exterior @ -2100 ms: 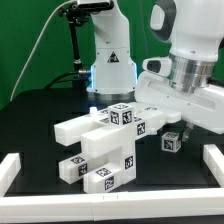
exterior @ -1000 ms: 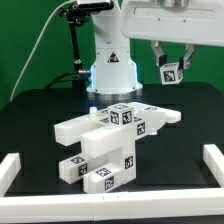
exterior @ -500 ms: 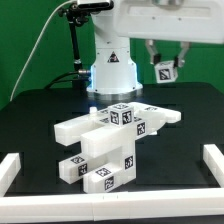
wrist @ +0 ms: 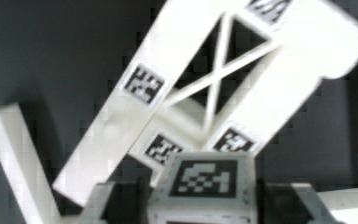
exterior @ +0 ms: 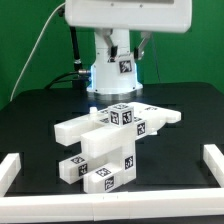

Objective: Assemble chair

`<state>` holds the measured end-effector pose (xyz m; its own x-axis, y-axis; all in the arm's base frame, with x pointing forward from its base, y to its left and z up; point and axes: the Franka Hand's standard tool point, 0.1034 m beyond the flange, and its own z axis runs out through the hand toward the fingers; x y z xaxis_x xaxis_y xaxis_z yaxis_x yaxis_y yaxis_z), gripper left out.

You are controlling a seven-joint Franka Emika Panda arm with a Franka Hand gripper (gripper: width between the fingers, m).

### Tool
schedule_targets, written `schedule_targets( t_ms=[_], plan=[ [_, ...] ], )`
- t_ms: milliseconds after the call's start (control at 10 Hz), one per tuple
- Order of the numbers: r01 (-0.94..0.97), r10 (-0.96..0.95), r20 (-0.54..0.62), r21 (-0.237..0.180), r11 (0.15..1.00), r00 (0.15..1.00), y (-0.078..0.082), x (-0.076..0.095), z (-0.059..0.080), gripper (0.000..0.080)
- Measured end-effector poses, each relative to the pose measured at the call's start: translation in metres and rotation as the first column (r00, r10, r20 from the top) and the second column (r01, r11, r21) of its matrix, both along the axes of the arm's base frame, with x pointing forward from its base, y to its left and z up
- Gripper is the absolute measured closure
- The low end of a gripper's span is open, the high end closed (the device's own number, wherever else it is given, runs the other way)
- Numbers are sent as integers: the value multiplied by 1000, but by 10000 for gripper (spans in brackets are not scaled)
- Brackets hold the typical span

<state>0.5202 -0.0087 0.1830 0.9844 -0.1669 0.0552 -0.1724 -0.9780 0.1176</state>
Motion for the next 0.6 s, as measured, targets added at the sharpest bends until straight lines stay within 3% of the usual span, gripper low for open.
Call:
schedule_targets(
  t_ms=[200, 600],
  plan=[
    [-5, 4, 11, 18, 1000, 1000, -3, -1, -6, 515],
    [-22, 22, 9, 14, 1000, 1000, -3, -1, -7, 515]
  ],
)
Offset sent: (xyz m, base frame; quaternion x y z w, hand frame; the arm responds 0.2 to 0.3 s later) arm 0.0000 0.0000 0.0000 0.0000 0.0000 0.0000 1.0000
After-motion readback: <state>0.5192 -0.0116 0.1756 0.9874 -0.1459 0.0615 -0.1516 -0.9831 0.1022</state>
